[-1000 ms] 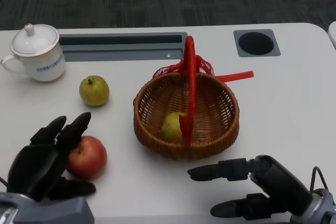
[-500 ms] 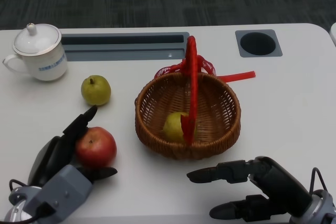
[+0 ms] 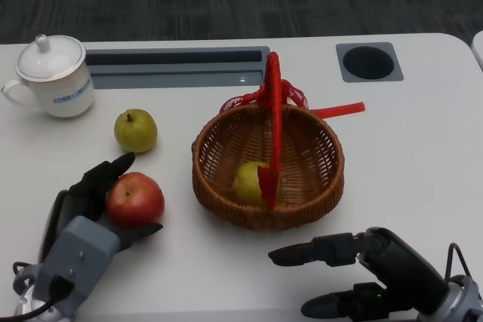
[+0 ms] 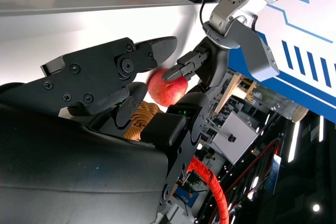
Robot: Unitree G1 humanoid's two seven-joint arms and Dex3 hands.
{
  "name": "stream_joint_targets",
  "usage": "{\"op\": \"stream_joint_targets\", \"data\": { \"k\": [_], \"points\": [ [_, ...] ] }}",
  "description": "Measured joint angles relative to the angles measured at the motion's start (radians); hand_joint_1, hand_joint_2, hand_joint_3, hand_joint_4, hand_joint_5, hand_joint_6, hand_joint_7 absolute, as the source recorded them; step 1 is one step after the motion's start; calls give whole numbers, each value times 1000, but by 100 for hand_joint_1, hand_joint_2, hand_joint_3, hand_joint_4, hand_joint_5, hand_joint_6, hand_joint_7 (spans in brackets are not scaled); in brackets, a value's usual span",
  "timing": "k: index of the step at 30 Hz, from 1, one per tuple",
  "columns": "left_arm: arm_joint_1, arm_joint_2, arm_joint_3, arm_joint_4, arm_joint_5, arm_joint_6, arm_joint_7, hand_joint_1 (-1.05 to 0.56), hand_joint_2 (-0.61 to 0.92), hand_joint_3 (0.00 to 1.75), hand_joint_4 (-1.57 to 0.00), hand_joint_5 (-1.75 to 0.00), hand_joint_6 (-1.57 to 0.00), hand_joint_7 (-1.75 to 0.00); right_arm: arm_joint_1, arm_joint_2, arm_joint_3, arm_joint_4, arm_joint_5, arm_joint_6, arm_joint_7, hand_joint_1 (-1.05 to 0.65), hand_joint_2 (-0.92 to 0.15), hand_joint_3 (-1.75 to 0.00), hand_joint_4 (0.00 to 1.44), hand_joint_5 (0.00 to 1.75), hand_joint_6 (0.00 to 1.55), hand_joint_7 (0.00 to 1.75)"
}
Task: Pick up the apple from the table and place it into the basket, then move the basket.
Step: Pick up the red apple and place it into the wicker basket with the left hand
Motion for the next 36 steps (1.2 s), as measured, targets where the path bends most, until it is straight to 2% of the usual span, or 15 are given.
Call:
{"op": "stream_joint_targets", "data": {
  "k": [13,21,28,32,36],
  "points": [
    [89,-17,8,-98,20,-58,20,-20,84,0,-121,-1,-106,-1,0,-3,0,-4,0,7,0,-38,-87,0,89,0,82,0],
    [184,-28,18,-429,5,-63,-12,-21,84,0,-117,0,-107,0,-2,-3,0,3,1,5,0,-38,-87,0,89,0,82,0],
    [218,-28,27,-724,-23,59,-70,-24,84,0,-115,0,-107,0,-7,-1,0,12,0,-1,-1,-38,-87,0,90,0,82,0],
    [221,-28,28,-810,-16,99,-74,-23,84,0,-114,-1,-106,0,-13,1,0,20,0,-7,-1,-37,-87,0,90,0,82,0],
    [215,-28,28,-834,-4,105,-74,-21,84,0,-120,-3,-107,0,-17,2,0,28,0,-10,-1,-38,-88,0,90,0,82,0]
  ]
}}
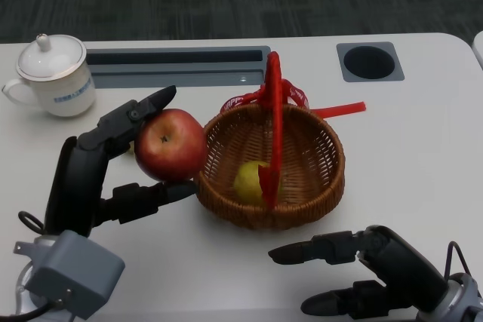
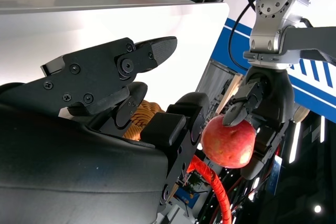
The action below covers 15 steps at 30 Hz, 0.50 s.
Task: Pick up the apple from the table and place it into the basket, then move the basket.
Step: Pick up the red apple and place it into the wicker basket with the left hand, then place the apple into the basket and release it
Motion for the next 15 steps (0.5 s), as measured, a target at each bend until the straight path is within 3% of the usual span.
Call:
{"op": "stream_joint_targets", "data": {
  "k": [8,15],
  "points": [
    [-50,-20,-7,15,27,-6,1,-21,83,0,-120,-2,-108,0,-1,1,0,5,0,-6,0,-39,-88,0,90,0,83,0],
    [-142,-64,-36,141,43,-24,0,-23,84,0,-121,-1,-107,0,0,3,-1,10,0,-21,-6,-38,-89,0,91,0,84,0]
  ]
}}
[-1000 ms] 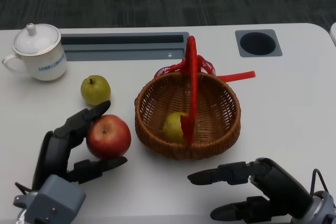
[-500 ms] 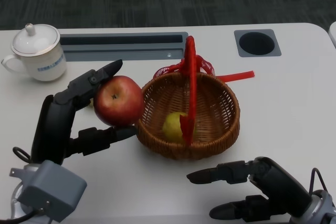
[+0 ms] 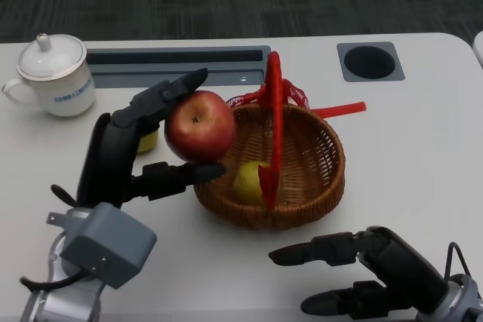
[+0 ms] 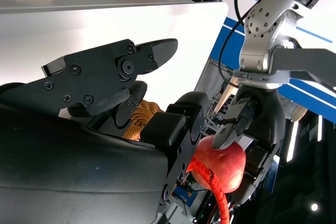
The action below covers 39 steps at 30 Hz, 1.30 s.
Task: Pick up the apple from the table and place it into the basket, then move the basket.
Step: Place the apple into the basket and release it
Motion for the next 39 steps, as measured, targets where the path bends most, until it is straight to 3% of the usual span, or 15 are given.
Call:
{"op": "stream_joint_targets", "data": {
  "k": [10,13,15,19,21,23,30,39],
  "points": [
    [-94,-29,-27,184,15,-23,0,-20,83,0,-118,0,-107,0,17,2,-1,3,-4,-21,-29,-38,-89,0,92,0,83,0],
    [-112,-36,-38,243,15,-26,-7,-25,83,0,-110,0,-98,0,25,1,-1,1,-5,-21,-35,-38,-89,0,91,0,83,0],
    [-127,-37,-44,290,7,-28,-36,-33,83,0,-92,0,-80,0,27,0,-1,0,-5,-22,-39,-37,-89,0,91,0,83,0],
    [-162,-14,-71,383,2,-48,-137,-64,86,1,-29,0,-30,0,28,-6,-4,-19,-5,-23,-47,-38,-89,0,91,0,82,0],
    [-188,11,-85,420,4,-71,-184,-77,89,2,-10,0,-17,0,28,-12,-8,-31,-4,-23,-49,-38,-89,0,91,0,82,0],
    [-214,33,-91,448,3,-87,-218,-86,91,2,-2,0,-11,0,29,-20,-11,-43,-1,-22,-50,-38,-89,0,90,0,81,0],
    [-241,58,-78,506,-40,-158,-293,-90,90,1,-9,-3,-17,-3,4,-61,-35,-115,65,2,-48,-36,-87,0,89,0,80,0],
    [-197,29,-20,414,-140,-235,-310,-66,86,1,-28,-3,-37,-3,-81,-156,-73,-204,135,10,-11,-36,-87,0,92,1,82,1]
  ]
}}
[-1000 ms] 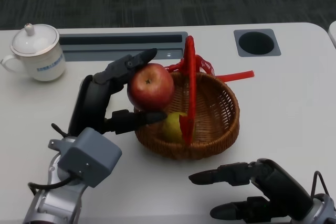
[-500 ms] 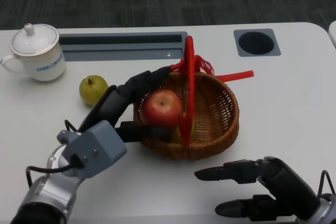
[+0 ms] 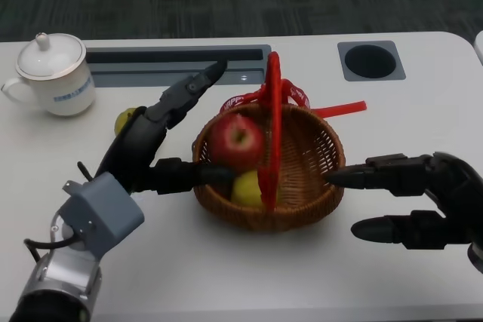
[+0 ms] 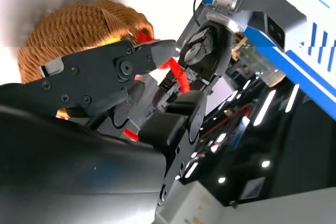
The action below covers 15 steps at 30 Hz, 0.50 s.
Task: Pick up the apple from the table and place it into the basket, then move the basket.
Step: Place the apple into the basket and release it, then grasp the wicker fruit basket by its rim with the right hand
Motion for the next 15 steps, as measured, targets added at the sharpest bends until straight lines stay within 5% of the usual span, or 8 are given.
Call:
{"op": "stream_joint_targets", "data": {
  "k": [9,15],
  "points": [
    [194,2,63,-238,-32,18,62,-38,92,2,-43,-2,-48,-2,-78,-64,1,-1,-39,-8,40,-44,-87,0,95,1,87,2],
    [298,61,109,-308,-96,33,18,-38,92,4,-44,-1,-49,-1,-205,-103,4,126,-190,-30,35,-48,-87,0,93,0,86,1]
  ]
}}
